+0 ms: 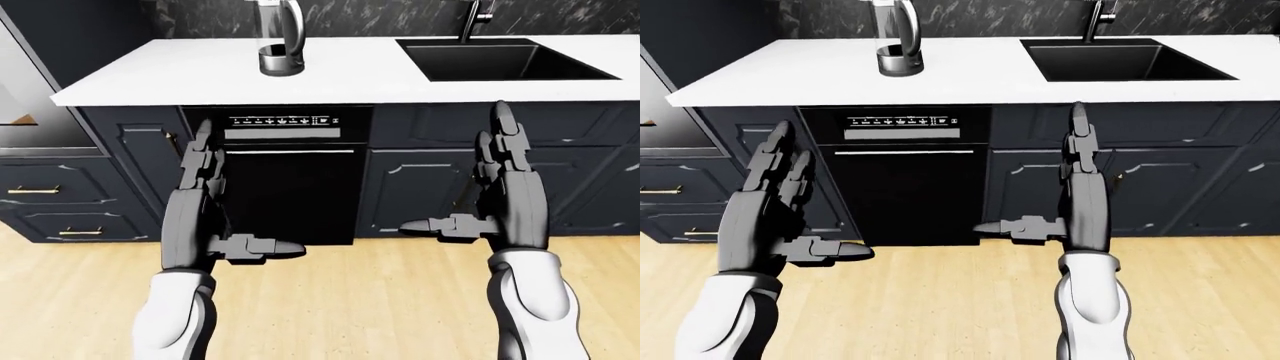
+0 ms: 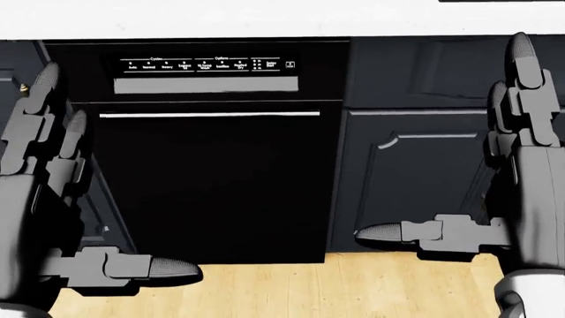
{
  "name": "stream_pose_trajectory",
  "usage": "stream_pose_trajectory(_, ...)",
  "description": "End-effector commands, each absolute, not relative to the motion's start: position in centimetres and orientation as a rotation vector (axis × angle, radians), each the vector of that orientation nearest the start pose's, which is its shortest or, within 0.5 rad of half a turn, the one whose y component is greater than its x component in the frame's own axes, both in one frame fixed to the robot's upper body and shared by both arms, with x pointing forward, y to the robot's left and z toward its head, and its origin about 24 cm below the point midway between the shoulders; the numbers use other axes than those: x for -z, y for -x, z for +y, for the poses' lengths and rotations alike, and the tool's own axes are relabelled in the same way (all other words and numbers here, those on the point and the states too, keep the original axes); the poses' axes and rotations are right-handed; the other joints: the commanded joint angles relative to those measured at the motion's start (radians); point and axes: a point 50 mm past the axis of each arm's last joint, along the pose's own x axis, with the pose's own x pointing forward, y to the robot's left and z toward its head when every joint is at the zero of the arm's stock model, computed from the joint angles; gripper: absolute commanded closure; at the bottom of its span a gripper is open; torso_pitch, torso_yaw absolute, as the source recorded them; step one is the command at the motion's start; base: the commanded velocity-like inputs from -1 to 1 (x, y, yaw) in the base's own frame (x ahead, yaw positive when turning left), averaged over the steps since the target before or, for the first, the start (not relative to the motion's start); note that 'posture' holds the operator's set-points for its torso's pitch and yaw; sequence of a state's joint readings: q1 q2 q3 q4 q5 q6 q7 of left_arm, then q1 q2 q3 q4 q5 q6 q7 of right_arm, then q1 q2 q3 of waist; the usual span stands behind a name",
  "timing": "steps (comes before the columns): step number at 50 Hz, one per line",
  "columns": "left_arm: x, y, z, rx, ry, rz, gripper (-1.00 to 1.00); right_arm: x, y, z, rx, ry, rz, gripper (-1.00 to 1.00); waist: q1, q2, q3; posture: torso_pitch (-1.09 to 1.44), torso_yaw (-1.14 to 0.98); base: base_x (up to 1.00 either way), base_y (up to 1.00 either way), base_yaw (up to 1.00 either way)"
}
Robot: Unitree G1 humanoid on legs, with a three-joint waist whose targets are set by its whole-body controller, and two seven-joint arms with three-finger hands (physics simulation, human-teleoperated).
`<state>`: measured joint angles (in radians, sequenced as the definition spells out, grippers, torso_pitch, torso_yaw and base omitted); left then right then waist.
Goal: Press down the lever to turn on the electric kettle.
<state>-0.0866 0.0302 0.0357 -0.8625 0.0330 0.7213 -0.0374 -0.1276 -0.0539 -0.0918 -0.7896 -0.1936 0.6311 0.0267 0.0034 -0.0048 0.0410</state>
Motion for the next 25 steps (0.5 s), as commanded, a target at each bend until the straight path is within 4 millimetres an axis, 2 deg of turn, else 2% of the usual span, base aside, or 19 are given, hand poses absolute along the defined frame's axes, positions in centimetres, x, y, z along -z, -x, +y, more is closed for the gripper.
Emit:
stream_pose_trajectory(1,-19.43,-21.31,15.42,-0.013,-0.065,-0.310,-1.00,-19.95,-22.32,-16.89,0.138,0.191,-0.365,-1.00,0.004,-0.002,-0.009,0.00,0.00,0.00,0.00,0.35)
stream_pose_trajectory(3,-19.46,-21.18,15.35,-0.012,-0.064,-0.310,-1.00,-19.96,-22.36,-16.90,0.138,0.190,-0.366,-1.00,0.000,0.028,-0.010,0.00,0.00,0.00,0.00,0.34)
stream_pose_trajectory(4,-19.47,-21.17,15.36,-0.013,-0.064,-0.310,-1.00,-19.98,-22.36,-16.89,0.136,0.189,-0.367,-1.00,-0.001,0.054,-0.017,0.00,0.00,0.00,0.00,0.36)
stream_pose_trajectory(5,-19.47,-21.17,15.36,-0.012,-0.064,-0.311,-1.00,-19.99,-22.34,-16.87,0.136,0.191,-0.367,-1.00,0.000,0.095,-0.033,0.00,0.00,0.00,0.00,0.35)
stream_pose_trajectory(6,-19.44,-21.19,15.33,-0.011,-0.064,-0.311,-1.00,-19.97,-22.35,-16.85,0.135,0.191,-0.367,-1.00,0.011,0.058,-0.021,0.00,0.00,0.00,0.00,0.34)
stream_pose_trajectory(7,-19.41,-21.18,15.30,-0.011,-0.063,-0.311,-1.00,-19.94,-22.32,-16.82,0.133,0.191,-0.367,-1.00,0.009,0.066,-0.020,0.00,0.00,0.00,0.00,0.35)
stream_pose_trajectory(8,-19.41,-21.15,15.30,-0.011,-0.063,-0.311,-1.00,-19.94,-22.28,-16.81,0.134,0.191,-0.367,-1.00,0.013,0.060,-0.023,0.00,0.00,0.00,0.00,0.34)
stream_pose_trajectory(10,-19.41,-21.14,15.33,-0.012,-0.063,-0.311,-1.00,-19.93,-22.29,-16.81,0.135,0.193,-0.367,-1.00,0.015,0.041,-0.029,0.00,0.00,0.00,0.00,0.35)
stream_pose_trajectory(15,-19.37,-21.30,15.41,-0.013,-0.063,-0.312,-1.00,-19.89,-22.32,-16.78,0.134,0.195,-0.368,-1.00,0.010,-0.009,-0.012,0.00,0.00,0.00,0.00,0.35)
stream_pose_trajectory(17,-19.30,-21.38,15.46,-0.013,-0.062,-0.312,-1.00,-19.91,-22.29,-16.77,0.135,0.195,-0.368,-1.00,0.008,-0.050,-0.015,0.00,0.00,0.00,0.00,0.35)
stream_pose_trajectory(18,-19.28,-21.40,15.46,-0.013,-0.063,-0.312,-1.00,-19.94,-22.27,-16.77,0.136,0.196,-0.369,-1.00,0.007,-0.084,-0.028,0.00,0.00,0.00,0.00,0.34)
stream_pose_trajectory(19,-19.26,-21.42,15.47,-0.012,-0.063,-0.312,-1.00,-19.97,-22.27,-16.78,0.136,0.196,-0.369,-1.00,0.001,-0.061,-0.022,0.00,0.00,0.00,0.00,0.34)
stream_pose_trajectory(21,-19.22,-21.44,15.47,-0.012,-0.063,-0.312,-1.00,-19.98,-22.29,-16.82,0.138,0.196,-0.370,-1.00,0.007,-0.063,-0.011,0.00,0.00,0.00,0.00,0.34)
stream_pose_trajectory(23,-19.19,-21.45,15.47,-0.011,-0.063,-0.312,-1.00,-19.99,-22.31,-16.86,0.138,0.197,-0.370,-1.00,0.009,-0.049,-0.019,0.00,0.00,0.00,0.00,0.34)
stream_pose_trajectory(25,-19.17,-21.46,15.49,-0.011,-0.063,-0.312,-1.00,-19.95,-22.33,-16.85,0.137,0.196,-0.370,-1.00,0.010,-0.030,-0.014,0.00,0.00,0.00,0.00,0.35)
